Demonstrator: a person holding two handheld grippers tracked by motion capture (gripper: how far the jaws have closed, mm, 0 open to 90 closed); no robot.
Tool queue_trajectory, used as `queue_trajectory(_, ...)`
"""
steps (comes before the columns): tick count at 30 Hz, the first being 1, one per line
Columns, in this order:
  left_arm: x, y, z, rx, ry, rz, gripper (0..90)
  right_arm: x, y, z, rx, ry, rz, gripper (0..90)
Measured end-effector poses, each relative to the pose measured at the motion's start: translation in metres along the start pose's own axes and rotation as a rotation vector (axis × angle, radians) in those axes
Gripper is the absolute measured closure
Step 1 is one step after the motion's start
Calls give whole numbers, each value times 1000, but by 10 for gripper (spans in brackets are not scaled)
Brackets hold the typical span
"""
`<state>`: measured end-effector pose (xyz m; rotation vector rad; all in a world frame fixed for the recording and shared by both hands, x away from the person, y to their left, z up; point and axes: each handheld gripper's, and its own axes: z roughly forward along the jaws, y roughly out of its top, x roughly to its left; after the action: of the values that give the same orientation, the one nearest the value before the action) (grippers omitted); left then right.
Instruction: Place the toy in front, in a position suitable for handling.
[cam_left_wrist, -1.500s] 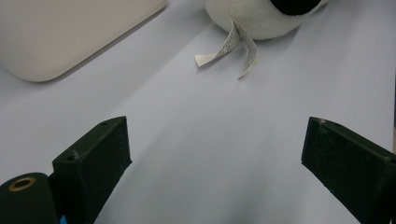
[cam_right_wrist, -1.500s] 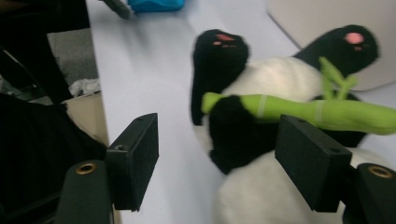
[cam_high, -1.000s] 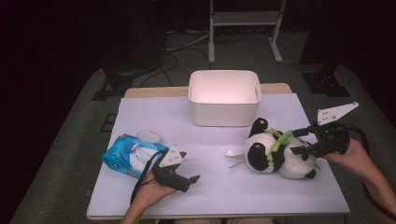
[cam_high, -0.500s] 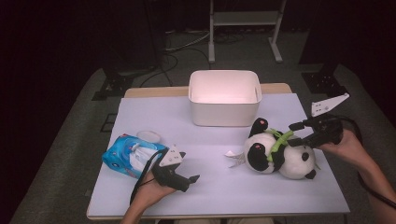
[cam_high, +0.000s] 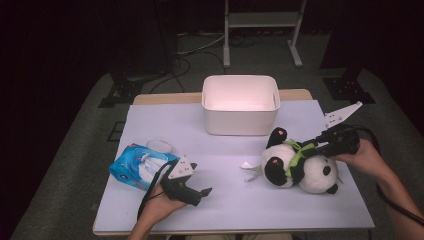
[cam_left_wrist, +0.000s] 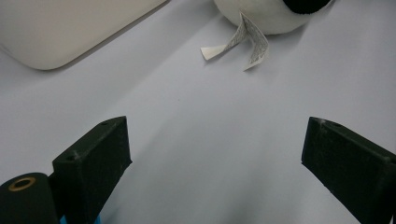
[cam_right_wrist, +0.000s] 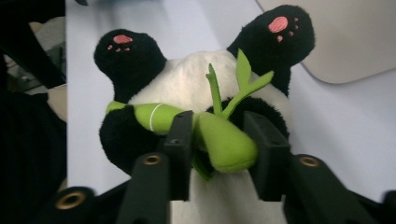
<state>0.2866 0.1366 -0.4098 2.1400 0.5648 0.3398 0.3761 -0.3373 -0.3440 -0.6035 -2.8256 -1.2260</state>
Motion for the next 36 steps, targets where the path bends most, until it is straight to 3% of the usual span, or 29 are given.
queue_trajectory(3, 0, 0, -1, 1, 0, 0, 70, 0, 1, 1, -4, 26, 9, 722)
queue_trajectory(7, 0, 0, -2, -3, 1, -1, 70, 0, 3, 1, 7, 28, 24, 743)
queue_trajectory(17, 0, 1, -7, -6, 6, 1, 70, 8, 27, 2, 23, 92, -51, 757)
queue_trajectory(21, 0, 0, -8, -10, 7, -7, 70, 12, 40, 5, -3, 111, -79, 757)
queue_trajectory(27, 1, 0, -10, -9, 7, -4, 70, 17, 56, 16, -20, 148, -117, 757)
queue_trajectory(36, -1, 1, -15, -24, 20, 9, 70, 37, 93, 46, 30, 194, -188, 756)
